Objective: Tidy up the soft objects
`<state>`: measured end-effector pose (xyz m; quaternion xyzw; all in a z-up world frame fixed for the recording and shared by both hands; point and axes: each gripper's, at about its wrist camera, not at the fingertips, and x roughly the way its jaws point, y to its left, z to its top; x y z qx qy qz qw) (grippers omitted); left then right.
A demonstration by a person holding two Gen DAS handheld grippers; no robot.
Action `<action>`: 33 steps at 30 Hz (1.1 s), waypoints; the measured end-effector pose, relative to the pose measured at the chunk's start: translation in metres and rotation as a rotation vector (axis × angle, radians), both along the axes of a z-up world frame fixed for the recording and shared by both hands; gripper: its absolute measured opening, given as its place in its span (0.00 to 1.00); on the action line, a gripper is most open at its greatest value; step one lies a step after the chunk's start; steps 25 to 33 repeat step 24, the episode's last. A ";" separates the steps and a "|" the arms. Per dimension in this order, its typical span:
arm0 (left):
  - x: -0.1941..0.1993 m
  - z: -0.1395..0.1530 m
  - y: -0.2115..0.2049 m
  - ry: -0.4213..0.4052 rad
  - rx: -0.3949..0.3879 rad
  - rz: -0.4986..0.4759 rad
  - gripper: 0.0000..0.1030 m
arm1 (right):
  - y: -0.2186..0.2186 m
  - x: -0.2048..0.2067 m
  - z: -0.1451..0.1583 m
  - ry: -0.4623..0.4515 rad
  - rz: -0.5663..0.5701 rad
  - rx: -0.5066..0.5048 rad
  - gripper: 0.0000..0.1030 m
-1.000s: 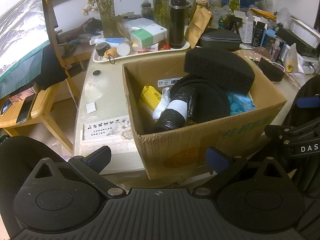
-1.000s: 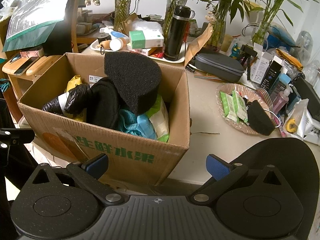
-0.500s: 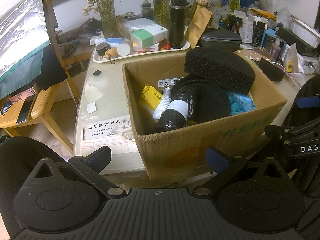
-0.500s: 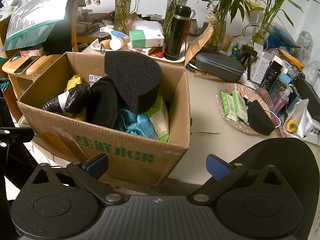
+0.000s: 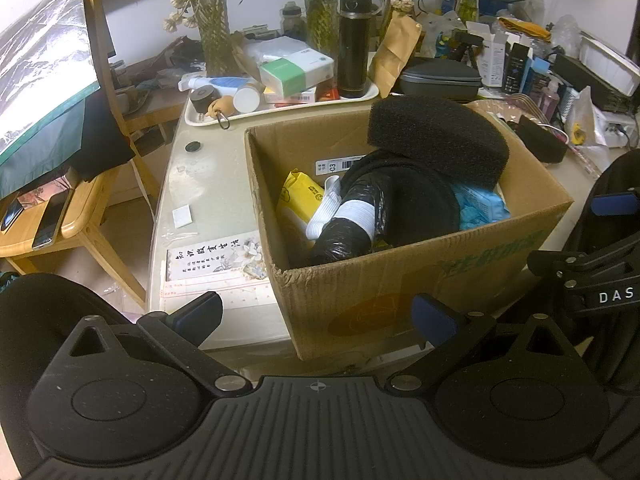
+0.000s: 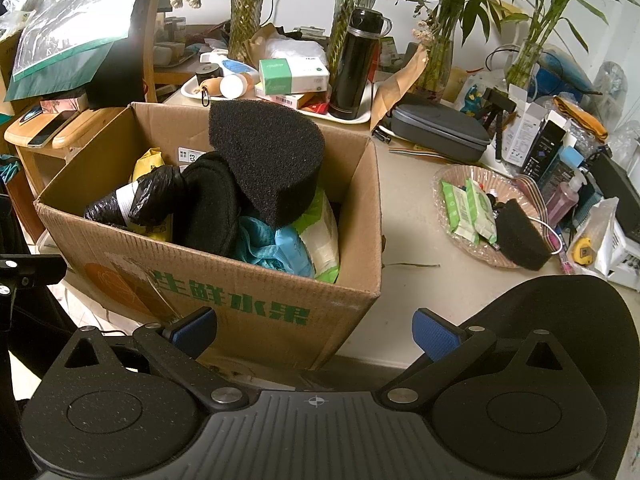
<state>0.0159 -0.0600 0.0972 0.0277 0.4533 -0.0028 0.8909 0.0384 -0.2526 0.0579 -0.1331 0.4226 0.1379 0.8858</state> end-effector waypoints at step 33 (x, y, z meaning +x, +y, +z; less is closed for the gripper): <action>-0.002 0.004 -0.002 -0.013 -0.003 -0.010 1.00 | 0.000 0.000 -0.001 0.003 0.001 -0.002 1.00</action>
